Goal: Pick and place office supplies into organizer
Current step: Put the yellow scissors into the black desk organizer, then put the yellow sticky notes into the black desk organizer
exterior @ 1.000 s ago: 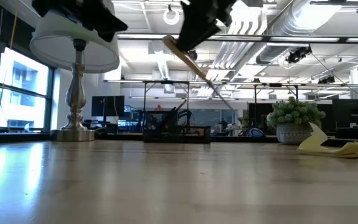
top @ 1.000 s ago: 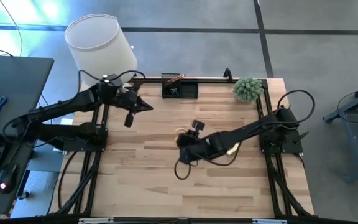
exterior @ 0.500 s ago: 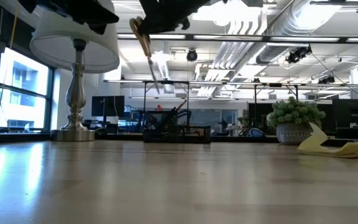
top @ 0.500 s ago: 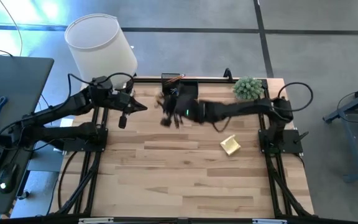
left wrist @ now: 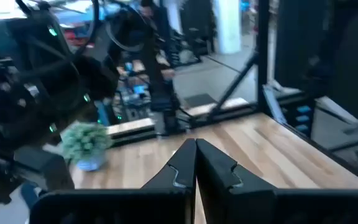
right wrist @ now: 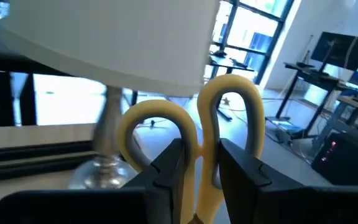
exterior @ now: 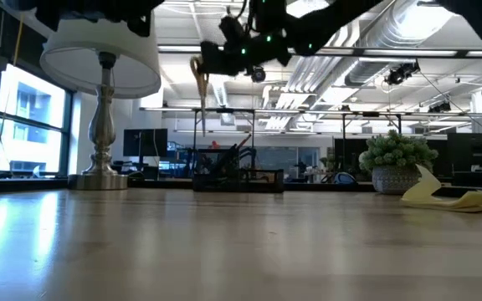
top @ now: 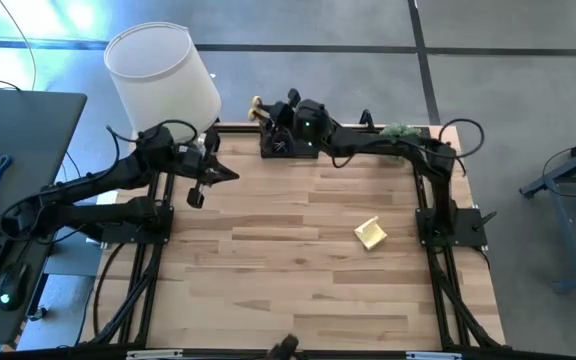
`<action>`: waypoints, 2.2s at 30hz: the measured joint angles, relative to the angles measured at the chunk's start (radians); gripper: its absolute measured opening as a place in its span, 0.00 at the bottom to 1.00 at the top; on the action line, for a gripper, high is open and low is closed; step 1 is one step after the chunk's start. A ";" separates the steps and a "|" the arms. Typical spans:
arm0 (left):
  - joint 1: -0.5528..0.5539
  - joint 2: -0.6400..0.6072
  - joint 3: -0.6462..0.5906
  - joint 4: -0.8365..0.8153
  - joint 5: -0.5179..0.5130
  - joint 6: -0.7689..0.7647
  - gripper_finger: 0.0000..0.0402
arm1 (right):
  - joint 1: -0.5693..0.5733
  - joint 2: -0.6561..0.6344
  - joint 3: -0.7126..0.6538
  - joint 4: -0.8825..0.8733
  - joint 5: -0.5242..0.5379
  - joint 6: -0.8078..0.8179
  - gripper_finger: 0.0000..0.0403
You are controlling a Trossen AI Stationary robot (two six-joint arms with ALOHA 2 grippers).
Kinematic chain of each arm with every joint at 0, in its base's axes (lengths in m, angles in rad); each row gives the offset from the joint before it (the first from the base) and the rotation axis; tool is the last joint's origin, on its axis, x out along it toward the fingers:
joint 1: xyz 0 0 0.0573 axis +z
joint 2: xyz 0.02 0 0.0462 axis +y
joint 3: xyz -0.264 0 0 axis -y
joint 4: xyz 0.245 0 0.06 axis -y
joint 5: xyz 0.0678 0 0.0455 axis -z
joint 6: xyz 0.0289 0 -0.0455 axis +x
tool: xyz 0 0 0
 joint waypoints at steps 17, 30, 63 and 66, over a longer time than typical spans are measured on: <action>0.265 0.002 -0.127 0.248 0.077 -0.166 0.00 | -0.177 0.099 0.001 0.075 -0.207 0.087 0.18; 0.264 0.008 -0.134 0.274 0.065 -0.204 0.00 | -0.182 0.180 0.000 0.096 -0.305 0.145 0.19; 0.265 0.009 -0.136 0.210 0.139 -0.245 0.00 | -0.070 -0.129 0.005 -0.603 -0.213 0.114 0.37; 0.264 0.010 -0.138 0.198 0.174 -0.247 0.00 | -0.022 -0.188 0.003 -0.924 -0.146 0.186 0.36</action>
